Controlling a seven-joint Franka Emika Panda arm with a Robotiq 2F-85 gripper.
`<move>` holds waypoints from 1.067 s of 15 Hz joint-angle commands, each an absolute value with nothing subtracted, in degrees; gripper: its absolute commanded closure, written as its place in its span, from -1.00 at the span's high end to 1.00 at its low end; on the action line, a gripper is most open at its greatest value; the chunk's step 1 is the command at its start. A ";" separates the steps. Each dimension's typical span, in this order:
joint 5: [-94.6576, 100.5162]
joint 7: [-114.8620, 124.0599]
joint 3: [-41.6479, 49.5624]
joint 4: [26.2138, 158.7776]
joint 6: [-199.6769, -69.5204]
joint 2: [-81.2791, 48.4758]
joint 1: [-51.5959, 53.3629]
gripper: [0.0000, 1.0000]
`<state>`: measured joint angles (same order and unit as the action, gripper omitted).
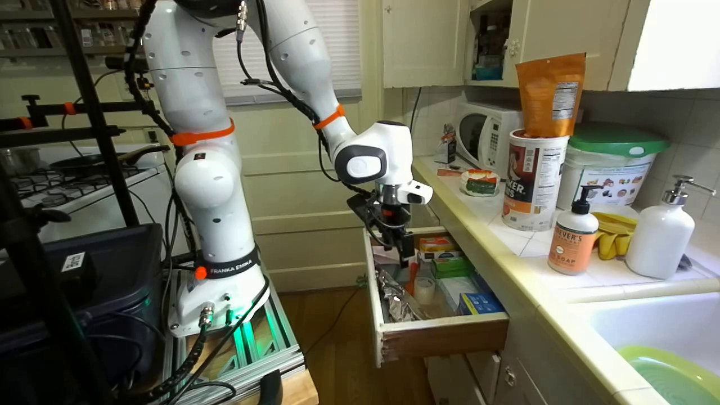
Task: Push the drawer
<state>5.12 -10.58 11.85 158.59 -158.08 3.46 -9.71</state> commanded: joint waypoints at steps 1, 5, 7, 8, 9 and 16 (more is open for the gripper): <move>5.10 -10.54 11.47 158.53 -157.96 3.55 -10.04 1.00; 2.82 -10.71 11.39 157.80 -159.91 1.97 -9.65 1.00; 3.36 -8.19 11.16 156.50 -160.05 0.47 -9.92 1.00; 4.00 -7.07 11.19 155.88 -160.38 -0.33 -10.13 1.00; 3.54 -6.86 11.22 155.29 -160.49 -1.21 -10.08 1.00; -1.10 -7.85 10.12 151.79 -166.87 -7.78 -10.23 0.74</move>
